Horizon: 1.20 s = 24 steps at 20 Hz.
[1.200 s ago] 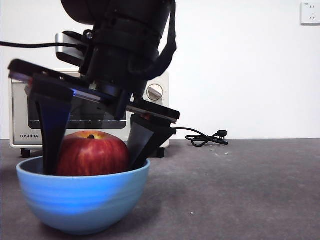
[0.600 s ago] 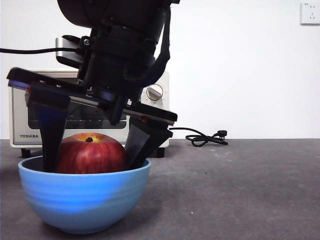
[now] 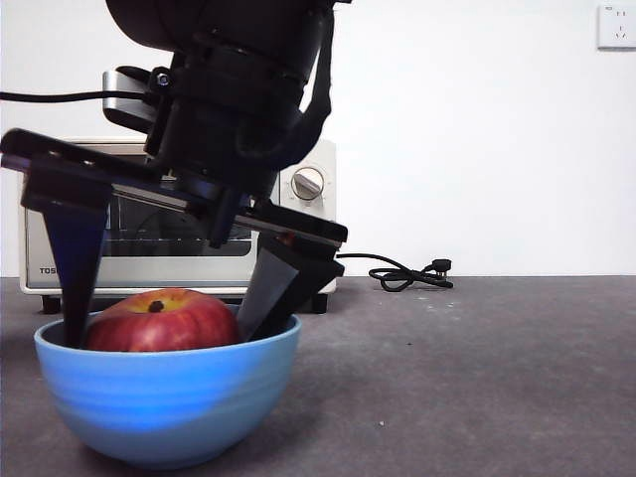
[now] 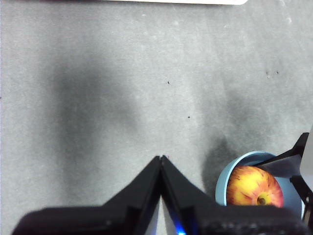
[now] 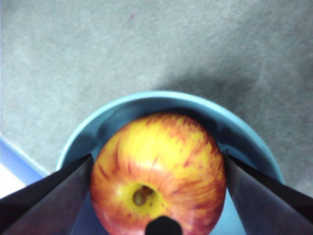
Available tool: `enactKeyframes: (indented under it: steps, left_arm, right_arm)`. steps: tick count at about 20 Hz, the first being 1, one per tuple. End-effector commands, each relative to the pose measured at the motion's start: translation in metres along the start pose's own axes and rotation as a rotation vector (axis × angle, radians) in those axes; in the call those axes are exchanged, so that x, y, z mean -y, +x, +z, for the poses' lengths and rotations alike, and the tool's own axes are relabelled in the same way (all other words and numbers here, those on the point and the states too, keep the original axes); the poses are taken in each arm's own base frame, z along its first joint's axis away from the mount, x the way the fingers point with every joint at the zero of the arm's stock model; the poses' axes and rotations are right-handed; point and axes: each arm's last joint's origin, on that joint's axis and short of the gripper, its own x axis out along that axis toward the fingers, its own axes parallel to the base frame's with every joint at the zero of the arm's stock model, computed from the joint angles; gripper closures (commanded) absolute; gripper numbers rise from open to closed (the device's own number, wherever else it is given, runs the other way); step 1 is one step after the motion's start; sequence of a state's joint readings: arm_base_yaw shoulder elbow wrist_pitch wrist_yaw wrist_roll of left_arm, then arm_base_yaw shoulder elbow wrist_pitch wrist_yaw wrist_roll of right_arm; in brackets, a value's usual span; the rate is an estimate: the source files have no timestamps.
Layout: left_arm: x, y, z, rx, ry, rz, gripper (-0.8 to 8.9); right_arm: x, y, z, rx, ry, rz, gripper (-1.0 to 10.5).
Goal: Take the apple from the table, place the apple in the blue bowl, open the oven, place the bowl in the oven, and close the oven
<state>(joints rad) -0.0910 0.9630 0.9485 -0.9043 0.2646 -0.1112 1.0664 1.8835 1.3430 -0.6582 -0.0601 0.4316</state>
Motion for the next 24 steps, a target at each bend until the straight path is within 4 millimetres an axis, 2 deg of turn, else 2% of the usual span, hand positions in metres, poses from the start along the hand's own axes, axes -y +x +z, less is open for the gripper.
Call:
enactKeyframes:
  steps: [1,4,10,15,16,17,19,20,24]
  left_arm:
    - [0.0,0.0,0.001,0.006,0.021,0.001,8.18]
    - [0.0,0.0,0.001,0.006,0.025,0.001,8.18]
    - [0.0,0.0,0.002,0.011,0.042,0.001,8.18]
    - [0.001,0.0,0.009,0.081,0.068,-0.01,8.18]
    - [0.001,0.0,0.011,0.098,0.072,-0.011,8.18]
    - [0.002,0.001,0.014,0.113,0.076,-0.012,8.18]
    - [0.001,0.005,0.02,0.121,0.078,-0.013,8.18]
    - [0.001,0.008,0.024,0.12,0.078,-0.012,8.18]
    - [-0.002,0.027,0.045,0.102,0.074,-0.016,8.18]
  right_arm:
    - [-0.007,0.0,0.001,0.003,0.001,0.011,5.0]
    - [-0.013,-0.01,0.008,0.014,-0.007,0.014,5.0]
    - [-0.023,-0.045,0.028,0.046,-0.039,-0.017,5.0]
    - [-0.022,-0.077,0.033,0.038,-0.1,-0.214,5.1]
    - [-0.02,-0.081,0.033,0.034,-0.116,-0.279,5.4]
    - [-0.017,-0.084,0.031,0.034,-0.125,-0.335,6.2]
    - [-0.013,-0.089,0.028,0.025,-0.136,-0.417,8.9]
    - [-0.012,-0.092,0.026,0.026,-0.139,-0.449,9.7]
    - [-0.009,-0.114,0.019,0.039,-0.145,-0.478,9.5]
